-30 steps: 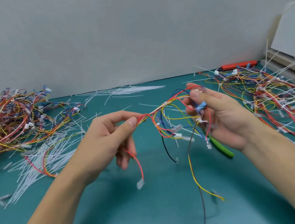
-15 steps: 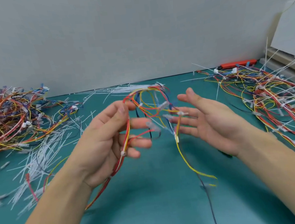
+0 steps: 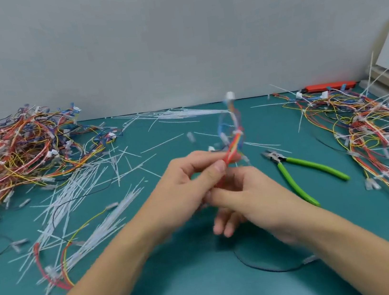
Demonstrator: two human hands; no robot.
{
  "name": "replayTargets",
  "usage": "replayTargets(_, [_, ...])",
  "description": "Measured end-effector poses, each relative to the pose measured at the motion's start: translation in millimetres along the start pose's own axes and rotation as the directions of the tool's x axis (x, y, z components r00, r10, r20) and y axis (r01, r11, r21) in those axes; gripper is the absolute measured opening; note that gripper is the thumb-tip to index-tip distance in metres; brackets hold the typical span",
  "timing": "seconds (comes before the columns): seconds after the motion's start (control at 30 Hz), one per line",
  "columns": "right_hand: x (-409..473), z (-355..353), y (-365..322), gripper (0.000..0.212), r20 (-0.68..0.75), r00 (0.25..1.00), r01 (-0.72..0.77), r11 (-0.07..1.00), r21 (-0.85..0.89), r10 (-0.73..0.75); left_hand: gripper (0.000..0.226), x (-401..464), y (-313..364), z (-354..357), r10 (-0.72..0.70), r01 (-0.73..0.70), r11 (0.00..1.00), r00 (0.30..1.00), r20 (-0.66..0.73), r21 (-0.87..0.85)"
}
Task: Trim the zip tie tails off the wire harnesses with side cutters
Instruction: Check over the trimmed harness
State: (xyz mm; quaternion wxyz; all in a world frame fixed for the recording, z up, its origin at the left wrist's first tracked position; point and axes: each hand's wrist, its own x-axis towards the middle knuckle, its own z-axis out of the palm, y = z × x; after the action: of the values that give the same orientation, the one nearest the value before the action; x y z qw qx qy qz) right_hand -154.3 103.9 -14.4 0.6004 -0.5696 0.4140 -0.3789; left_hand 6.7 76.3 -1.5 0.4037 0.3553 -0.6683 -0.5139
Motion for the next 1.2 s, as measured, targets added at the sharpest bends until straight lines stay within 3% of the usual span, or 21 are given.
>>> replayTargets(0.1, [2.8, 2.2, 3.4, 0.018, -0.004, 0.999, 0.049, 0.982, 0.185, -0.049, 0.032, -7.5, 5.0, 9.5, 0.142, -0.150, 0.926, 0.989, 0.047, 0.345])
replayTargets(0.2, [7.6, -0.8, -0.3, 0.024, -0.051, 0.992, 0.127, 0.925, 0.359, -0.117, 0.035, -12.0, 12.6, 11.2, 0.418, -0.343, 0.683, 0.907, 0.039, 0.645])
replayTargets(0.3, [10.5, -9.6, -12.4, 0.029, -0.169, 0.978, 0.189, 0.855, 0.483, -0.121, 0.027, -14.2, 28.4, -5.6, 0.637, -0.413, 0.569, 0.768, -0.064, 0.711])
replayTargets(0.4, [8.6, -22.0, -22.2, 0.020, -0.261, 0.954, 0.273, 0.785, 0.557, -0.147, 0.033, -20.1, 54.8, -39.5, 0.718, -0.317, 0.551, 0.651, -0.246, 0.772])
replayTargets(0.47, [7.2, -30.1, -26.6, 0.016, -0.280, 0.943, 0.315, 0.752, 0.578, -0.180, 0.037, -32.9, 68.4, -75.4, 0.597, -0.179, 0.676, 0.701, -0.389, 0.715])
replayTargets(0.53, [5.8, -36.2, -30.3, 0.015, -0.287, 0.937, 0.336, 0.732, 0.593, -0.198, 0.031, -56.1, 69.5, -112.5, 0.336, 0.011, 0.757, 0.851, -0.404, 0.653])
replayTargets(0.57, [5.4, -38.5, -31.5, 0.015, -0.289, 0.937, 0.337, 0.727, 0.598, -0.197, 0.036, -69.6, 65.9, -124.1, 0.203, 0.126, 0.713, 0.905, -0.375, 0.690])
replayTargets(0.6, [5.0, -39.8, -32.1, 0.016, -0.292, 0.937, 0.335, 0.724, 0.603, -0.191, 0.047, -83.5, 57.6, -129.6, 0.084, 0.239, 0.607, 0.929, -0.360, 0.758])
replayTargets(0.67, [3.5, -40.8, -34.0, 0.017, -0.296, 0.939, 0.328, 0.709, 0.625, -0.175, 0.063, -108.4, 29.2, -122.3, -0.108, 0.396, 0.378, 0.916, -0.385, 0.837])
replayTargets(0.73, [1.3, -41.2, -37.6, 0.015, -0.296, 0.939, 0.334, 0.675, 0.658, -0.176, 0.070, -126.0, -1.9, -102.3, -0.214, 0.450, 0.294, 0.891, -0.400, 0.843])
replayTargets(0.8, [-1.3, -43.6, -43.9, 0.011, -0.300, 0.936, 0.347, 0.635, 0.690, -0.186, 0.060, -130.5, -21.4, -88.6, -0.239, 0.467, 0.349, 0.883, -0.405, 0.812])
replayTargets(0.93, [-8.7, -48.1, -55.9, 0.015, -0.263, 0.948, 0.317, 0.525, 0.790, -0.178, 0.040, -121.1, -37.4, -91.7, -0.144, 0.464, 0.471, 0.880, -0.453, 0.750])
replayTargets(1.03, [-13.4, -52.8, -61.2, 0.025, -0.222, 0.958, 0.280, 0.440, 0.853, -0.180, 0.037, -109.8, -41.8, -96.0, -0.091, 0.436, 0.438, 0.892, -0.443, 0.786])
replayTargets(1.2, [-14.6, -57.9, -61.6, 0.031, -0.193, 0.960, 0.267, 0.466, 0.844, -0.201, 0.032, -88.1, -39.0, -106.5, -0.026, 0.403, 0.399, 0.903, -0.429, 0.824])
